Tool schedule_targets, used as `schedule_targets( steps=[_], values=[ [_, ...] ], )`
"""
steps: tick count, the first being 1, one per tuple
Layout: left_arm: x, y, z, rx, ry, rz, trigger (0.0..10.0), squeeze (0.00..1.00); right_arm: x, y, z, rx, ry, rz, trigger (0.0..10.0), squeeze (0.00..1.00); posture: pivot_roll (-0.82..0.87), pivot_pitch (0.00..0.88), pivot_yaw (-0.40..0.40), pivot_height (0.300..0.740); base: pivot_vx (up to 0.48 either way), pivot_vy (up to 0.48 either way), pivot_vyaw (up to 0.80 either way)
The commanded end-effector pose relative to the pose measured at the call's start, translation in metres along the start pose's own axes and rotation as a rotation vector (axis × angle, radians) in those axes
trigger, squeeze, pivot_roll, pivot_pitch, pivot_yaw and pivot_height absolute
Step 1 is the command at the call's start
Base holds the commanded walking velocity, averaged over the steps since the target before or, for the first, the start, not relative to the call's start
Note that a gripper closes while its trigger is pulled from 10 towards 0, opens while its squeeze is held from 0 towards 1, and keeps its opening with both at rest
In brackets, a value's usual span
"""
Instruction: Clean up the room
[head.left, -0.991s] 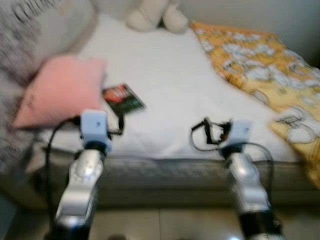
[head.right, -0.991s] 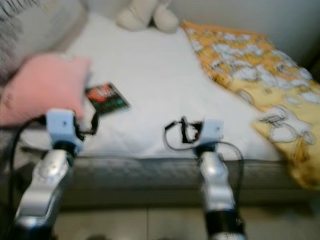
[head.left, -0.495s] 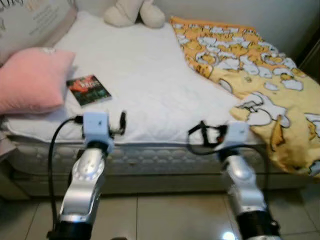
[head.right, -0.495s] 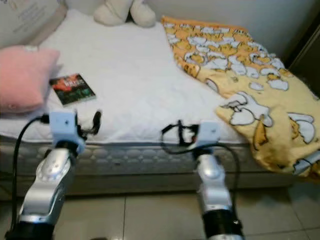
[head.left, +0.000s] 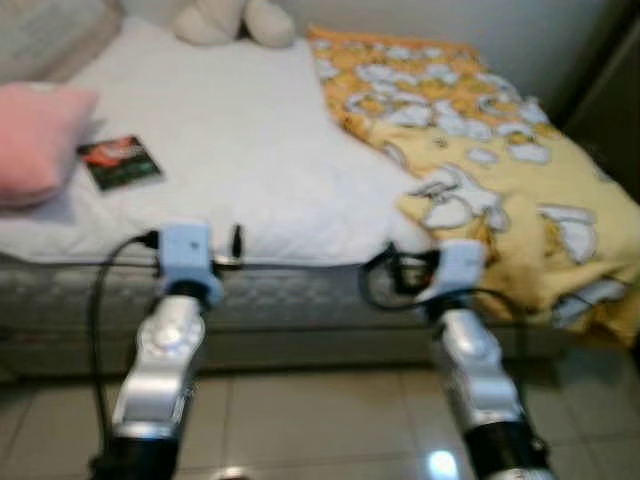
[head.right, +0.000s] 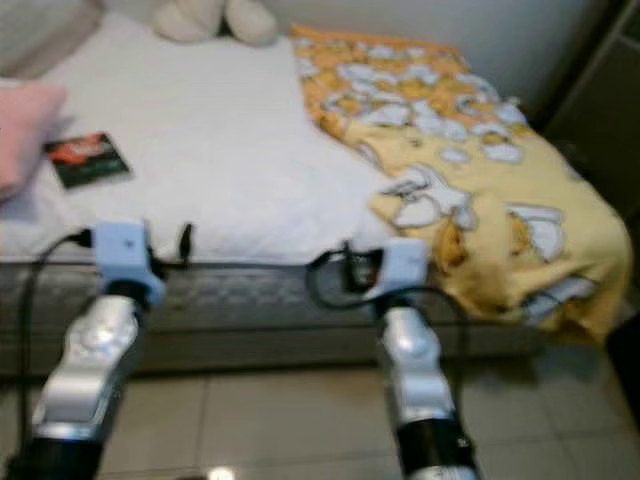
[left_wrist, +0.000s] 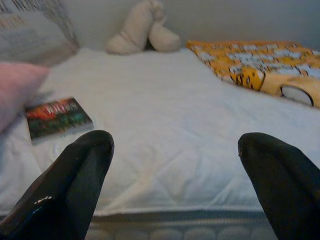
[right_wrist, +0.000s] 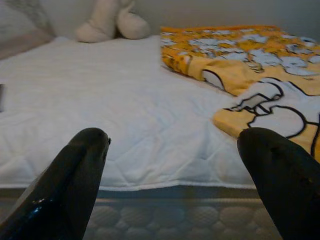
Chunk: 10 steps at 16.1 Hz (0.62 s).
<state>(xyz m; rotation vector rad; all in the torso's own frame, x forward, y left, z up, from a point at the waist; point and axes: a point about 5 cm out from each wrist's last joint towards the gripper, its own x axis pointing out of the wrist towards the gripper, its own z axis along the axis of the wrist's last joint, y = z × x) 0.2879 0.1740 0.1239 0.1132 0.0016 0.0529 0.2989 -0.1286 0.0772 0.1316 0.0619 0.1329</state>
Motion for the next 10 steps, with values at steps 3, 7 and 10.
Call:
schedule_targets(
  steps=[3,7,10],
  values=[
    [0.005,-0.009,0.004,0.005,-0.01,-0.022,10.0,0.0,0.003,-0.011,0.007,-0.023,-0.019,-0.021,10.0,0.0,0.14,0.013,-0.053,0.732,0.312,-0.361,0.0],
    [0.002,-0.02,0.005,-0.077,-0.028,-0.095,10.0,0.0,0.001,-0.013,0.015,-0.066,-0.07,-0.026,10.0,0.0,0.13,0.007,-0.049,0.732,0.159,-0.178,0.0],
    [0.002,-0.009,0.002,-0.135,-0.022,-0.052,10.0,0.0,-0.002,-0.02,0.023,-0.064,-0.118,-0.074,10.0,0.0,0.12,0.005,-0.044,0.732,0.262,0.0,0.0]
  ],
)
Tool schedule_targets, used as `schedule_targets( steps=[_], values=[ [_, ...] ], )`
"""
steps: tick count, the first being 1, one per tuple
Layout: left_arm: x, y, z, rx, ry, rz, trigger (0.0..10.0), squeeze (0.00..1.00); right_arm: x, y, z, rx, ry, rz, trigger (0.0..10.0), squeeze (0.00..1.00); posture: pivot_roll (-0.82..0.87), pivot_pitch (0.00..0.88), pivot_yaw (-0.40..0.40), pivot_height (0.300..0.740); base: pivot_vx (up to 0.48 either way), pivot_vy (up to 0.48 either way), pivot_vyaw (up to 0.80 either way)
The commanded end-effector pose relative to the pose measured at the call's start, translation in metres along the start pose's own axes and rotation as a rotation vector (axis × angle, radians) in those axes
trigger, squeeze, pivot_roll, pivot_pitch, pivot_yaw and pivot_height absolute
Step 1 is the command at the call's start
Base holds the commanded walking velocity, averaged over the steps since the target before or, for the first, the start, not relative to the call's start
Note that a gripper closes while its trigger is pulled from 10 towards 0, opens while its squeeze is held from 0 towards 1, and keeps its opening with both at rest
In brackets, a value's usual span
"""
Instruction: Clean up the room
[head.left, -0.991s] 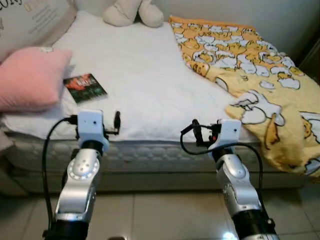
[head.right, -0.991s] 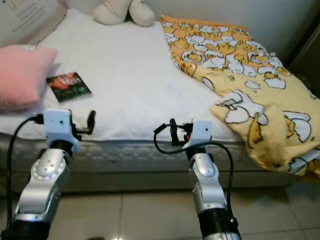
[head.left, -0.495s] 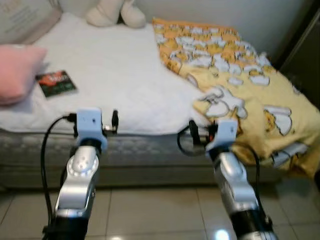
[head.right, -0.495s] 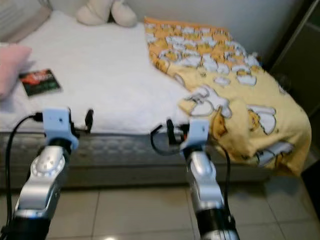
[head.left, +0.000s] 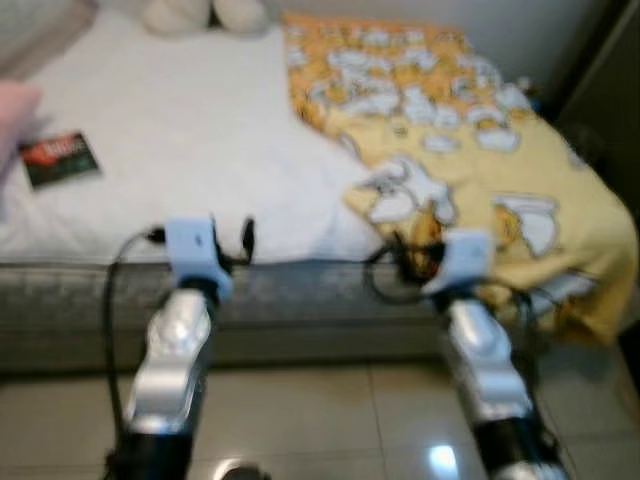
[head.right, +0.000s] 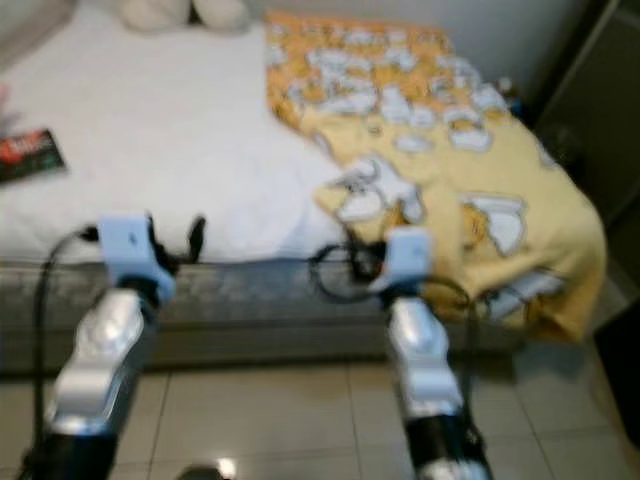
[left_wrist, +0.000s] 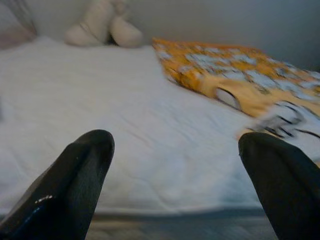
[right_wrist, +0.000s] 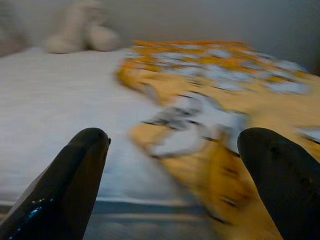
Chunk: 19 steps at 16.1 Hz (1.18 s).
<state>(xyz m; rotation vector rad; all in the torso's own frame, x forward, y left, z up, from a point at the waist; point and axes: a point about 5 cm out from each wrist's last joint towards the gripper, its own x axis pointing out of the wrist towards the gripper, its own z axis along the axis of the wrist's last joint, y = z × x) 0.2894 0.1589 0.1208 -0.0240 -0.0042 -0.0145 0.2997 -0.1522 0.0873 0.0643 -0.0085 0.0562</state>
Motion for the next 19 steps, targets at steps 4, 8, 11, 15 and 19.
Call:
schedule_targets(
  steps=[4,8,11,15,19],
  values=[
    [0.004,0.004,0.007,0.057,-0.03,-0.011,10.0,0.0,0.001,-0.004,0.002,0.142,0.007,-0.071,10.0,0.0,0.12,0.0,-0.039,0.732,0.449,0.0,0.0],
    [0.003,-0.004,0.009,0.081,-0.052,-0.053,10.0,0.0,0.001,-0.004,0.001,0.115,0.015,-0.053,10.0,0.0,0.11,0.0,-0.04,0.732,0.473,0.0,0.0],
    [0.003,-0.001,0.008,0.079,-0.049,-0.046,10.0,0.0,0.002,-0.004,-0.001,0.114,0.033,-0.042,10.0,0.0,0.12,0.0,-0.044,0.732,0.48,0.0,0.0],
    [0.002,-0.003,0.01,0.095,-0.063,-0.058,10.0,0.0,0.003,-0.003,-0.003,0.108,0.045,-0.031,10.0,0.0,0.13,0.0,-0.046,0.732,0.48,0.0,0.0],
    [0.001,-0.007,0.011,0.099,-0.076,-0.091,10.0,0.0,0.002,-0.003,-0.005,0.106,0.052,-0.031,10.0,0.0,0.12,0.0,-0.041,0.732,0.48,0.0,0.0]
  ],
)
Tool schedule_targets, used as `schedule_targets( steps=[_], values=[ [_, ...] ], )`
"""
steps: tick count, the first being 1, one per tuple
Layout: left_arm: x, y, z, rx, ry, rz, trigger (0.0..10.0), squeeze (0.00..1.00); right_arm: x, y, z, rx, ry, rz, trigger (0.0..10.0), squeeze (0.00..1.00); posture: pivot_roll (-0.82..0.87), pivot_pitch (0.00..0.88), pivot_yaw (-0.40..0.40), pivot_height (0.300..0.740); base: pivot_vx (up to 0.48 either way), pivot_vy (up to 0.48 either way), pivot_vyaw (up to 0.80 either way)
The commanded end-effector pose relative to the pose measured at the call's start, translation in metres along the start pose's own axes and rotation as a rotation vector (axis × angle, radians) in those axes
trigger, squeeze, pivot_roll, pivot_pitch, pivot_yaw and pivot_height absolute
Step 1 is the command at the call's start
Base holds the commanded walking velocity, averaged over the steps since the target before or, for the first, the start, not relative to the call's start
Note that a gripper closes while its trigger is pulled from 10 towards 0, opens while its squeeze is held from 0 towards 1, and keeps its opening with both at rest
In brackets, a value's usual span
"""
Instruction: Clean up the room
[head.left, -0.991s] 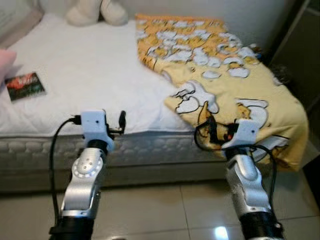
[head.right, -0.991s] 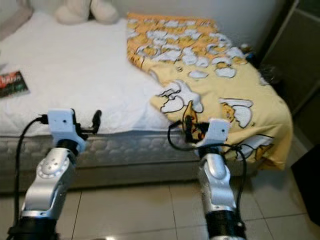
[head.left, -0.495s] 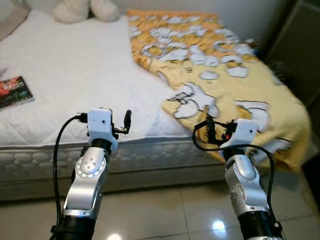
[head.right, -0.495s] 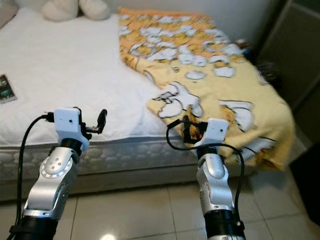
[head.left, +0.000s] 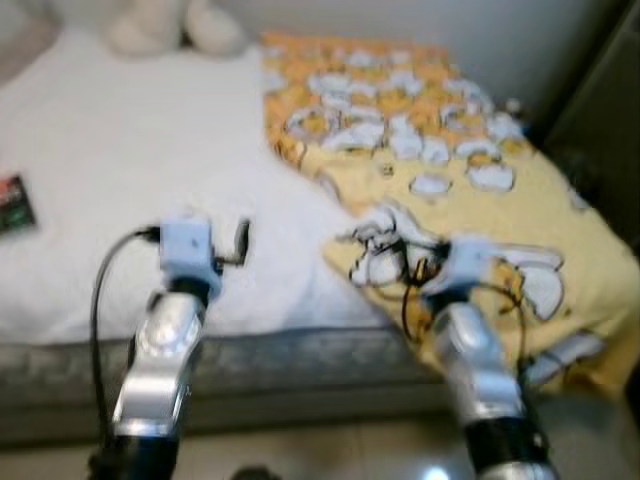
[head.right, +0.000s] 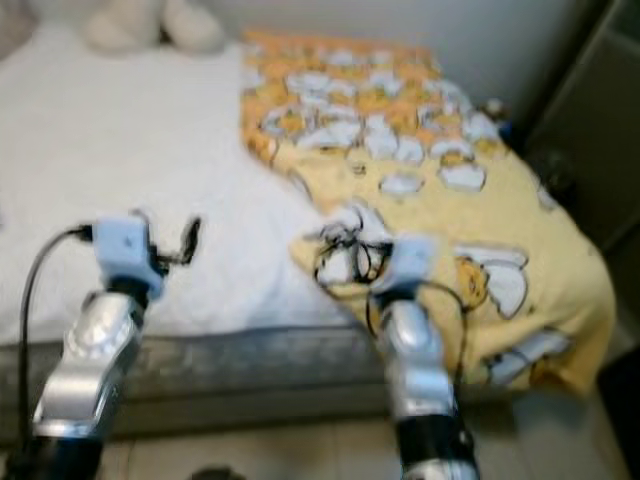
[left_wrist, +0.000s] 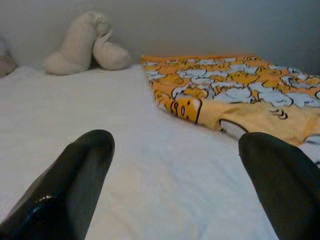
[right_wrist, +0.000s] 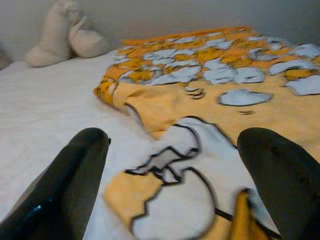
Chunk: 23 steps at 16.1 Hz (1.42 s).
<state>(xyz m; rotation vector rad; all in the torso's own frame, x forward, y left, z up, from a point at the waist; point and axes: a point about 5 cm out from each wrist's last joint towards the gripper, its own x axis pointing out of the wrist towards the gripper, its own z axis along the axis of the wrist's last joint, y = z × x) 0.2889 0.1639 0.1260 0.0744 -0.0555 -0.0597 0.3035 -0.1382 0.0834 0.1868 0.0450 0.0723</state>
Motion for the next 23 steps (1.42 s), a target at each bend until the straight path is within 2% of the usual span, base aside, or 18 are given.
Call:
schedule_targets(
  steps=[1,5,6,7,13,16,18,21,23],
  values=[
    [0.003,-0.014,0.006,-0.004,-0.026,-0.06,10.0,0.0,-0.005,-0.019,0.001,-0.018,-0.002,-0.054,10.0,0.0,0.12,0.0,-0.04,0.732,0.48,0.0,0.0],
    [0.006,-0.02,0.007,-0.002,-0.037,-0.097,10.0,0.0,-0.01,-0.024,0.001,-0.03,-0.003,-0.072,10.0,0.0,0.09,0.003,-0.031,0.732,0.48,0.0,0.0],
    [0.007,-0.021,0.005,0.024,-0.02,-0.085,10.0,0.0,-0.01,-0.024,0.001,-0.045,-0.004,-0.072,10.0,0.0,0.09,0.006,-0.029,0.732,0.0,0.0,0.0],
    [0.006,-0.024,0.002,-0.001,-0.005,-0.103,10.0,0.0,-0.01,-0.023,0.002,-0.051,-0.005,-0.072,10.0,0.0,0.08,0.009,-0.023,0.732,0.0,0.0,0.0],
    [0.006,-0.023,0.005,0.007,-0.014,-0.104,10.0,0.0,-0.011,-0.019,0.0,-0.042,0.006,-0.053,10.0,0.0,0.09,0.02,-0.018,0.732,0.0,0.0,0.0],
    [0.003,-0.015,0.007,-0.006,-0.01,-0.104,10.0,0.0,-0.004,-0.011,0.0,-0.035,0.016,-0.028,10.0,0.0,0.12,0.043,-0.015,0.732,0.461,0.0,0.0],
    [0.001,-0.011,0.008,-0.034,-0.005,-0.101,10.0,0.0,0.004,-0.009,0.002,-0.027,0.018,-0.016,10.0,0.0,0.15,0.051,-0.017,0.732,0.0,0.471,0.0],
    [0.001,-0.011,0.011,0.005,-0.022,-0.111,10.0,0.0,0.007,-0.007,0.003,-0.024,0.02,-0.011,10.0,0.0,0.15,0.051,-0.021,0.732,0.0,0.48,0.0],
    [0.0,-0.016,0.013,0.045,-0.022,-0.14,10.0,0.0,0.012,-0.004,0.004,-0.004,0.021,0.0,10.0,0.0,0.16,0.053,-0.017,0.732,0.0,0.0,0.0]
  ],
)
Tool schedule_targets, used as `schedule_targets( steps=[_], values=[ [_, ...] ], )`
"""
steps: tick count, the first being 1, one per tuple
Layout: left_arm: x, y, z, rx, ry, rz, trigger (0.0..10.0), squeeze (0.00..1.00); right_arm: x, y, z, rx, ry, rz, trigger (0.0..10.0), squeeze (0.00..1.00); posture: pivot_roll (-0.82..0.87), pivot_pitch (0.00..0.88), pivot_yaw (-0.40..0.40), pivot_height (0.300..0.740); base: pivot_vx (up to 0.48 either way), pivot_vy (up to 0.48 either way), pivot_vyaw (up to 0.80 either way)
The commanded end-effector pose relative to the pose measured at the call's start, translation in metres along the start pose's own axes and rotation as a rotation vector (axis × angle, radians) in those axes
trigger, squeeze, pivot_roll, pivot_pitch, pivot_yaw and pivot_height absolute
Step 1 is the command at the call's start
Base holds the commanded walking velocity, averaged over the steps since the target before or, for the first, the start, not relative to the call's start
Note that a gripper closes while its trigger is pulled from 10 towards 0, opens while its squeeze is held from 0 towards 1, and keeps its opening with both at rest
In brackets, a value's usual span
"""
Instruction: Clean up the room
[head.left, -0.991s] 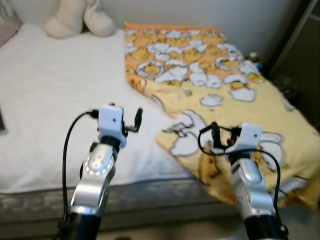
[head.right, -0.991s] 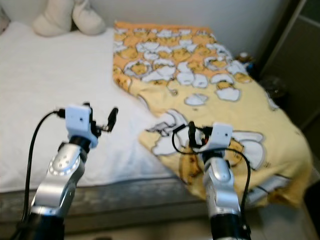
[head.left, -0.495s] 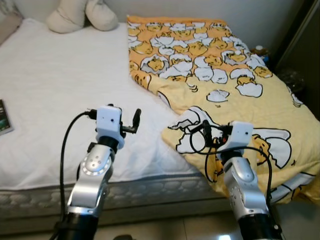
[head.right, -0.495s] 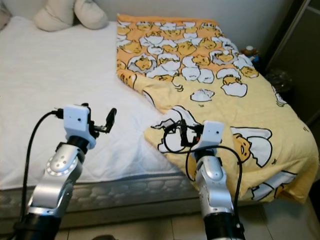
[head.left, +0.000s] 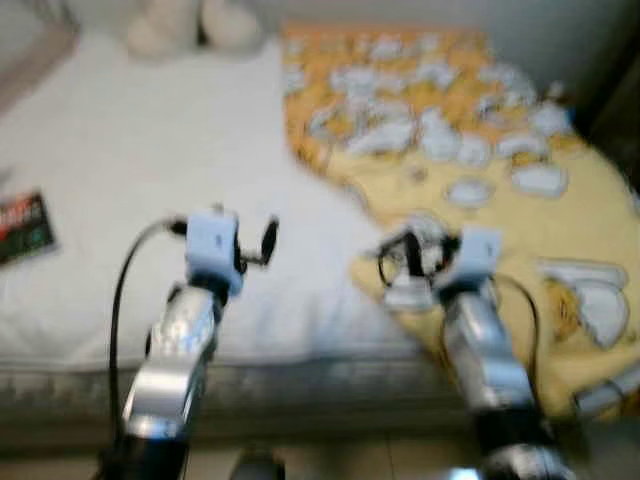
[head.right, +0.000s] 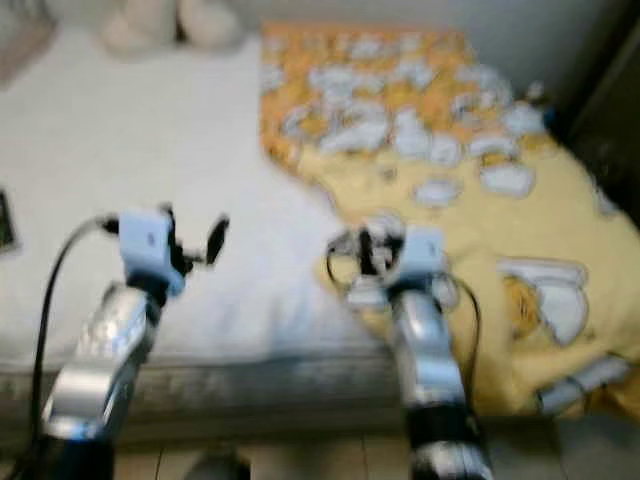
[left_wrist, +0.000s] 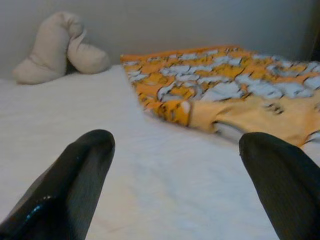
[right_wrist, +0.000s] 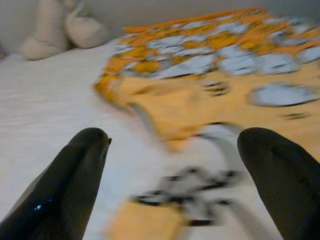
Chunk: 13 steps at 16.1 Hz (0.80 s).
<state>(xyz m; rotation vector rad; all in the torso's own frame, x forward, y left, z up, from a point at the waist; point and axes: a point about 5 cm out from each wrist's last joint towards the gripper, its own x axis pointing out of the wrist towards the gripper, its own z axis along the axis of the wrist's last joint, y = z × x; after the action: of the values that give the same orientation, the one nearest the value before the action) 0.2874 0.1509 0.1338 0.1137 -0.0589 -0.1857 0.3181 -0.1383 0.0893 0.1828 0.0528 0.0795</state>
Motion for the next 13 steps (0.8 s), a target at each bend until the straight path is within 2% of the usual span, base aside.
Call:
schedule_targets(
  steps=[1,2,3,5,6,8,10,12,13],
  values=[
    [0.0,-0.007,0.005,0.012,-0.008,-0.075,10.0,0.0,0.003,-0.003,-0.004,0.023,0.036,0.007,10.0,0.0,0.16,0.059,-0.012,0.732,0.0,0.0,0.0],
    [-0.001,-0.009,0.005,0.012,-0.006,-0.106,10.0,0.0,0.006,-0.002,-0.005,0.033,0.05,0.014,10.0,0.0,0.16,0.064,-0.009,0.732,0.0,0.0,0.0],
    [-0.009,-0.009,0.002,0.04,0.023,-0.22,10.0,0.0,0.017,-0.002,-0.008,0.053,0.091,0.013,10.0,0.0,0.19,0.096,0.0,0.732,0.0,0.0,0.0],
    [-0.031,-0.005,-0.004,0.095,0.088,-0.404,10.0,0.0,0.032,0.002,-0.011,0.093,0.166,0.004,10.0,0.0,0.24,0.143,0.012,0.732,0.0,0.0,0.0],
    [-0.042,-0.005,-0.001,0.099,0.112,-0.468,10.0,0.0,0.037,0.006,-0.011,0.113,0.189,0.006,10.0,0.0,0.28,0.17,0.017,0.732,0.0,0.0,0.0],
    [-0.06,-0.003,0.009,0.047,0.149,-0.522,10.0,0.0,0.042,0.01,-0.01,0.106,0.213,0.005,10.0,0.0,0.33,0.208,0.022,0.732,0.0,0.0,0.0],
    [-0.075,-0.007,0.018,-0.064,0.194,-0.583,10.0,0.0,0.044,0.009,-0.016,0.024,0.275,-0.032,10.0,0.0,0.37,0.245,0.03,0.732,0.0,0.0,0.0],
    [-0.088,-0.021,0.031,-0.131,0.195,-0.677,10.0,0.0,0.042,0.011,-0.023,-0.1,0.326,-0.012,10.0,0.0,0.42,0.288,0.03,0.732,0.0,0.0,0.0],
    [-0.09,-0.024,0.034,-0.141,0.191,-0.685,10.0,0.0,0.042,0.012,-0.025,-0.13,0.334,-0.006,10.0,0.0,0.42,0.291,0.029,0.732,0.0,0.0,0.0]
  ],
)
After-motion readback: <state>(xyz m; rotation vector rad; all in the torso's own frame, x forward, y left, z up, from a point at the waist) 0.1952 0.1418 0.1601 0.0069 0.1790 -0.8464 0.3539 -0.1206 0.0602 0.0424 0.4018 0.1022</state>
